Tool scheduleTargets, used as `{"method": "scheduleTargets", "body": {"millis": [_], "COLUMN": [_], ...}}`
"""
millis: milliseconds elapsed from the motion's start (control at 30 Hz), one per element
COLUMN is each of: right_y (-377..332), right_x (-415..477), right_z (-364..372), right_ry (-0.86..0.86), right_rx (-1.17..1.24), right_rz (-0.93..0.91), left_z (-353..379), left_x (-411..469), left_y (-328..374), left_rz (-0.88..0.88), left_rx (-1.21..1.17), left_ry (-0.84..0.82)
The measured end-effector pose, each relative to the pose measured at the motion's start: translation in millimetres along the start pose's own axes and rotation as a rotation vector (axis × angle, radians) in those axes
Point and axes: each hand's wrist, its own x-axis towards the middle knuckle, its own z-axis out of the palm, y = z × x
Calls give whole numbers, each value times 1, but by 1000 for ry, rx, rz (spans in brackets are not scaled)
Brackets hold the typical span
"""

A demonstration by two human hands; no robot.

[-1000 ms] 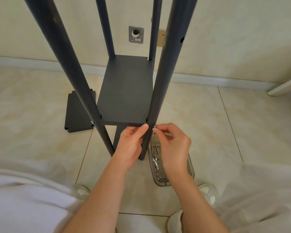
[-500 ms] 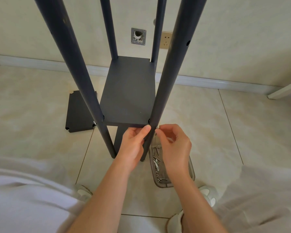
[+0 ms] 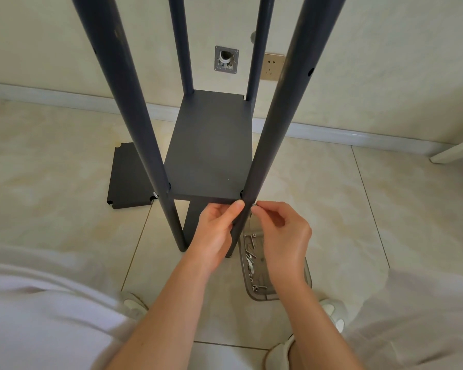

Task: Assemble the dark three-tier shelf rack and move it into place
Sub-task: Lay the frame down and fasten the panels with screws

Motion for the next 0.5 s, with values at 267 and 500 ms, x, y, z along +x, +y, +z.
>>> {"method": "scheduleTargets", "body": {"millis": [267, 500], "right_y": [0, 0], "right_x": [0, -2], "right_z": [-2, -1], "right_ry": [-58, -71], "right_rx": [-27, -11], "right_rz": [-18, -32], "left_z": [4, 4], "left_x": [-4, -7], "left_y": [2, -1], "left_rz": [15, 49], "left_rx": [-28, -50], "left_ry": [30, 103]}}
